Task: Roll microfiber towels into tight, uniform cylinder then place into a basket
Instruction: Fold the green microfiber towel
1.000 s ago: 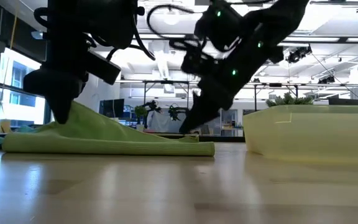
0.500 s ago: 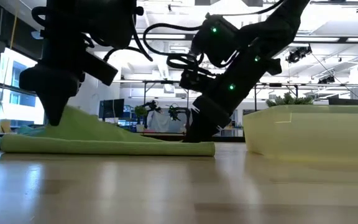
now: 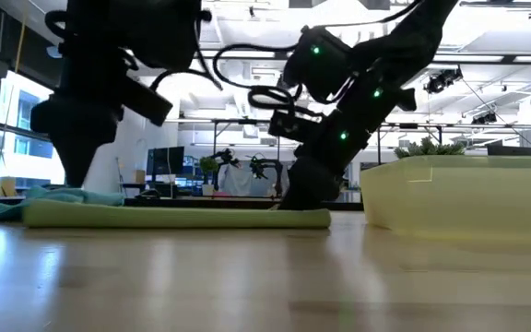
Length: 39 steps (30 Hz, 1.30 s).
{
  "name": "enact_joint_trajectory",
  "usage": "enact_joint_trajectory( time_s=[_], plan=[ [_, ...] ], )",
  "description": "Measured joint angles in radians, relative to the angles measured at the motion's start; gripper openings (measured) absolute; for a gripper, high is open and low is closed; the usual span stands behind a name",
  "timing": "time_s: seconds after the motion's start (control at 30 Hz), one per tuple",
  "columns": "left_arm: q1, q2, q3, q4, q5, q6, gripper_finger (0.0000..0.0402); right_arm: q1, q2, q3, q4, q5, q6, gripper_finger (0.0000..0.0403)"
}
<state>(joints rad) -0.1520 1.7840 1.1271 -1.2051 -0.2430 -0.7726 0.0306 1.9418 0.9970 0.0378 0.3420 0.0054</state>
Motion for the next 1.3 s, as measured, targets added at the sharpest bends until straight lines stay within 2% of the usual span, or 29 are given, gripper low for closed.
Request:
enact_joint_trajectory(
  time_s=[0.1,0.23,0.43,0.63,0.77,0.87,1.03,1.17,1.3],
  plan=[
    [-0.016,0.000,0.000,0.112,-0.004,0.006,0.0129,-0.012,-0.006,-0.002,-0.013,0.044,-0.013,0.0130],
    [-0.028,0.002,0.000,0.213,-0.014,0.013,0.0129,0.006,-0.070,-0.004,-0.044,0.020,0.040,0.0130],
    [-0.032,0.008,-0.031,0.271,-0.058,0.035,0.0129,0.091,-0.135,-0.002,-0.071,-0.054,0.418,0.0130],
    [-0.020,0.004,-0.140,0.394,-0.064,0.131,0.0129,0.144,-0.115,-0.003,-0.082,-0.050,0.594,0.0130],
    [-0.019,-0.002,-0.182,0.464,-0.049,0.123,0.0129,0.139,-0.093,-0.002,-0.115,-0.004,0.668,0.0130],
    [-0.038,0.000,-0.183,0.503,-0.032,0.049,0.0129,0.129,-0.068,-0.003,-0.129,-0.009,0.669,0.0130],
    [-0.097,0.005,-0.185,0.669,0.025,-0.079,0.0129,0.102,-0.058,-0.001,-0.150,-0.007,0.635,0.0130],
    [-0.131,0.013,-0.187,0.899,0.065,-0.074,0.0129,0.069,-0.056,-0.002,-0.156,-0.005,0.539,0.0130],
    [-0.143,0.016,-0.190,1.088,0.073,0.036,0.0129,0.025,-0.056,-0.002,-0.158,0.014,0.425,0.0130]
  ],
)
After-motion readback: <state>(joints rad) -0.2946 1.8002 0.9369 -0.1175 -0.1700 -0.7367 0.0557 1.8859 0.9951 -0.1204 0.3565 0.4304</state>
